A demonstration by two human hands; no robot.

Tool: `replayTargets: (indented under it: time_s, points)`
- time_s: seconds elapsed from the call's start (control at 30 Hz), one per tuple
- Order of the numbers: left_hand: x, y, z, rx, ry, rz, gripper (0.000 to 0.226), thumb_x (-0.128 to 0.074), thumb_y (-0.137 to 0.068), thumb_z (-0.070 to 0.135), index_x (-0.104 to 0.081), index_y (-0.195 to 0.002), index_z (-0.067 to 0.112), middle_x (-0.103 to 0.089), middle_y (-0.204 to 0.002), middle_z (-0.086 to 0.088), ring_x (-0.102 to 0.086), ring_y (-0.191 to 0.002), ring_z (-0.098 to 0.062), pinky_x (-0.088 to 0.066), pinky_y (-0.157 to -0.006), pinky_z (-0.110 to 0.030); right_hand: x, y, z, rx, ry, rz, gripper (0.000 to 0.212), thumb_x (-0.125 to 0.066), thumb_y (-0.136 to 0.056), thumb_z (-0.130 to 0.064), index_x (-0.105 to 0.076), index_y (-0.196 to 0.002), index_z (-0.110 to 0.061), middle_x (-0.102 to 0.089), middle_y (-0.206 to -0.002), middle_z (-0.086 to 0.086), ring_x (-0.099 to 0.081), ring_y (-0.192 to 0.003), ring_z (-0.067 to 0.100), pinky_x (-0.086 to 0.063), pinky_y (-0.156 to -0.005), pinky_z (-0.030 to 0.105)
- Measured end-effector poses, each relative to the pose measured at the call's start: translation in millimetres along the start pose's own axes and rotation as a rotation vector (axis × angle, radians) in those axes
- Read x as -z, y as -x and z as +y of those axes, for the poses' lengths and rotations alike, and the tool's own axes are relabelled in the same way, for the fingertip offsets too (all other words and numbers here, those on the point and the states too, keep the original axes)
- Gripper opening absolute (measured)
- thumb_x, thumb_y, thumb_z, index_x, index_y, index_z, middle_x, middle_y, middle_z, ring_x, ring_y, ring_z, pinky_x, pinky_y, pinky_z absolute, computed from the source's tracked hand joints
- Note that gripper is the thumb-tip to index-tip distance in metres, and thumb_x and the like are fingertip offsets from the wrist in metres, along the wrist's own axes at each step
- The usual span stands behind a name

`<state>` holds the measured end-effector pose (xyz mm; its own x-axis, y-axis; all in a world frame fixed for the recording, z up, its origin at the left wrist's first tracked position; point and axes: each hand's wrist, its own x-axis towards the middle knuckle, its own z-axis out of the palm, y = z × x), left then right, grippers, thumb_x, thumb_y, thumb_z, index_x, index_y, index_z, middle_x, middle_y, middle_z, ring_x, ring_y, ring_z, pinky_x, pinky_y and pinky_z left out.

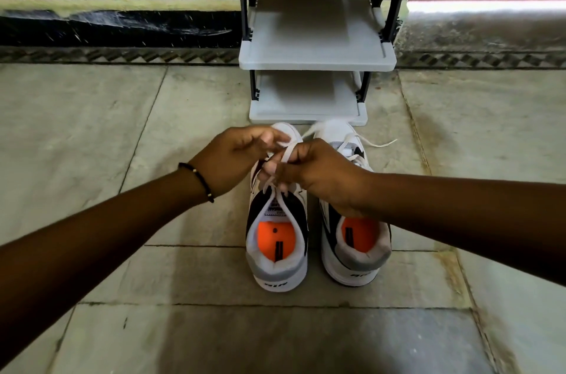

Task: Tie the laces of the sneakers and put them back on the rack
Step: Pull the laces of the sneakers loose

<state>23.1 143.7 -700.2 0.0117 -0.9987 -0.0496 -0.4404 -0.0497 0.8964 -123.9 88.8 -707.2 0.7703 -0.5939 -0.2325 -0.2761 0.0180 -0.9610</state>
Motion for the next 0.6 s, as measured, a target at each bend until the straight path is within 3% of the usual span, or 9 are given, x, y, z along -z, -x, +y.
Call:
replayTargets:
  time_s: [0.1, 0.2, 0.3, 0.4, 0.5, 0.6]
  points:
    - [7, 2, -12, 0.025, -0.069, -0.100, 0.027, -0.042, -0.093, 0.017, -0.064, -0.079, 0.022, -0.065, -0.059, 0.022, -0.058, -0.061, 0.006, -0.041, -0.058, -0.003, 5, 2, -4, 0.048, 0.056, -0.016, 0.021, -0.057, -0.088, -0.015, -0.071, -0.090, 0.001, -0.069, -0.071, 0.011, -0.062, -0.066, 0.011, -0.050, -0.065, 0.021]
    - [18, -1, -11, -0.037, -0.116, -0.161, 0.025, -0.049, -0.090, 0.019, -0.062, -0.075, 0.033, -0.066, -0.068, 0.025, -0.059, -0.068, 0.006, -0.042, -0.063, -0.004, 6, 5, -8, 0.123, 0.184, -0.023, 0.023, -0.058, -0.087, -0.017, -0.071, -0.087, 0.002, -0.072, -0.079, 0.019, -0.066, -0.079, 0.034, -0.054, -0.074, 0.041]
    - [27, -2, -10, -0.071, -0.130, -0.278, 0.011, -0.055, -0.081, 0.037, -0.066, -0.080, 0.041, -0.066, -0.084, 0.014, -0.061, -0.081, 0.000, -0.047, -0.075, -0.010, 3, 7, -17, 0.168, 0.111, -0.033, 0.019, -0.055, -0.089, -0.009, -0.067, -0.093, 0.005, -0.067, -0.076, 0.017, -0.065, -0.070, 0.028, -0.055, -0.065, 0.037]
    - [33, -3, -14, -0.098, -0.140, -0.233, 0.035, -0.052, -0.074, 0.060, -0.068, -0.089, 0.033, -0.068, -0.092, 0.003, -0.062, -0.091, -0.008, -0.050, -0.083, -0.019, 8, 3, -27, 0.158, 0.032, -0.006, 0.018, -0.053, -0.090, -0.007, -0.065, -0.094, 0.005, -0.062, -0.070, 0.015, -0.060, -0.063, 0.023, -0.052, -0.054, 0.029]
    - [37, -5, -16, -0.086, -0.113, -0.150, 0.025, -0.049, -0.076, 0.050, -0.068, -0.077, 0.033, -0.068, -0.086, 0.015, -0.061, -0.089, 0.000, -0.047, -0.085, -0.017, 18, 0, -30, 0.049, -0.046, 0.037, 0.022, -0.052, -0.091, -0.011, -0.064, -0.098, 0.006, -0.058, -0.065, 0.010, -0.058, -0.058, 0.017, -0.048, -0.050, 0.024]
    - [34, -5, -10, 0.016, 0.080, -0.214, 0.019, -0.054, -0.080, 0.036, -0.062, -0.086, 0.020, -0.071, -0.077, 0.009, -0.064, -0.081, -0.002, -0.051, -0.074, -0.021, 21, 0, -31, -0.007, -0.023, 0.037, 0.032, -0.051, -0.092, -0.019, -0.062, -0.095, 0.010, -0.057, -0.063, 0.008, -0.055, -0.061, 0.021, -0.044, -0.052, 0.026]
